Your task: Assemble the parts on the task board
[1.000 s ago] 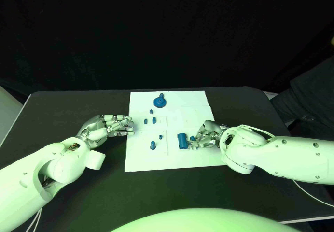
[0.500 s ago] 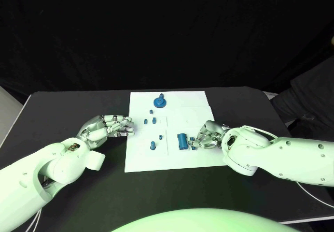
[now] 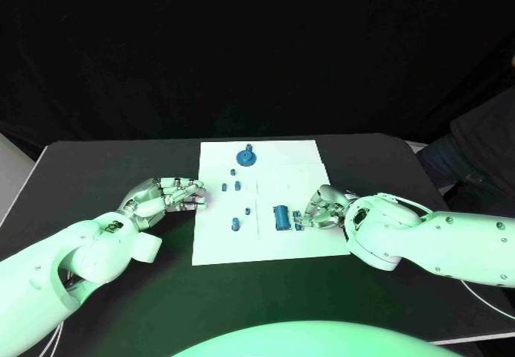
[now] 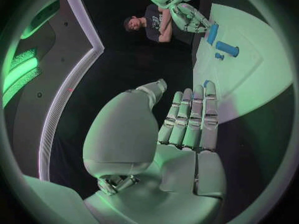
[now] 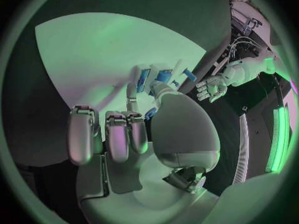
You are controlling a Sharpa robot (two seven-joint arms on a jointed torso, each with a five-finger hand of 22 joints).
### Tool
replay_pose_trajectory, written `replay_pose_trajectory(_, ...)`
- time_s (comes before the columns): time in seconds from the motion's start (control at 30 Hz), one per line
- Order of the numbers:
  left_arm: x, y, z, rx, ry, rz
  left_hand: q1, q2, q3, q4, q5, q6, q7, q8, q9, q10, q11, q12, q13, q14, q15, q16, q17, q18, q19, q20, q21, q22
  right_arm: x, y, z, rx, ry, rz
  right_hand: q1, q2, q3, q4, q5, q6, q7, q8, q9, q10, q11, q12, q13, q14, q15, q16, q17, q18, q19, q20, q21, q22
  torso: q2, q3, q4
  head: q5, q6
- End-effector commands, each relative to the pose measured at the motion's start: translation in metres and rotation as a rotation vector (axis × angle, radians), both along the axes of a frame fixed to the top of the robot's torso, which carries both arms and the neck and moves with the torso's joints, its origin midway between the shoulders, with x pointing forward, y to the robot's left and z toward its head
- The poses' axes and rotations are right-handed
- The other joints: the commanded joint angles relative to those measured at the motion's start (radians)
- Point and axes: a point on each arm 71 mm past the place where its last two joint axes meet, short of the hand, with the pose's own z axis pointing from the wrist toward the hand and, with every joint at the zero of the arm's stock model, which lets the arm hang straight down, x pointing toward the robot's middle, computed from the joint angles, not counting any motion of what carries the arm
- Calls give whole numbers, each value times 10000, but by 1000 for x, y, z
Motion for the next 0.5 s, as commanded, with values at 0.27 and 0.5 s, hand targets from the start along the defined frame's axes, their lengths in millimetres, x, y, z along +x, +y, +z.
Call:
replay_pose_trajectory(0.27, 0, -2, 1, -123, -182, -87, -8, 112, -9, 72, -31, -95, 289, 51, -25, -110, -1, 75, 12, -73, 5, -34, 19, 123, 79, 21, -28, -29, 7, -14, 6, 1810, -862, -153, 989, -218, 672, -79, -280, -403, 138, -141, -202, 1057, 71, 46, 2628, 1042, 25, 21, 2559, -23, 768, -1, -533, 1840, -18, -11, -6, 12, 107)
replay_pose_trajectory(0.5, 3, 0, 3, -312, -580, 255, 100, 128, 17, 27, -31, -69, 243, 106, -37, -89, -31, 127, 18, -49, -14, -19, 35, 129, 100, 13, -20, -69, 28, -29, 15, 4688, -2045, -584, 1557, -262, 1381, -322, -282, -823, 360, -282, -297, 493, 264, -962, 2151, 780, 190, -604, 1591, 351, 390, 184, -2855, 1010, -37, -15, -6, 32, 246)
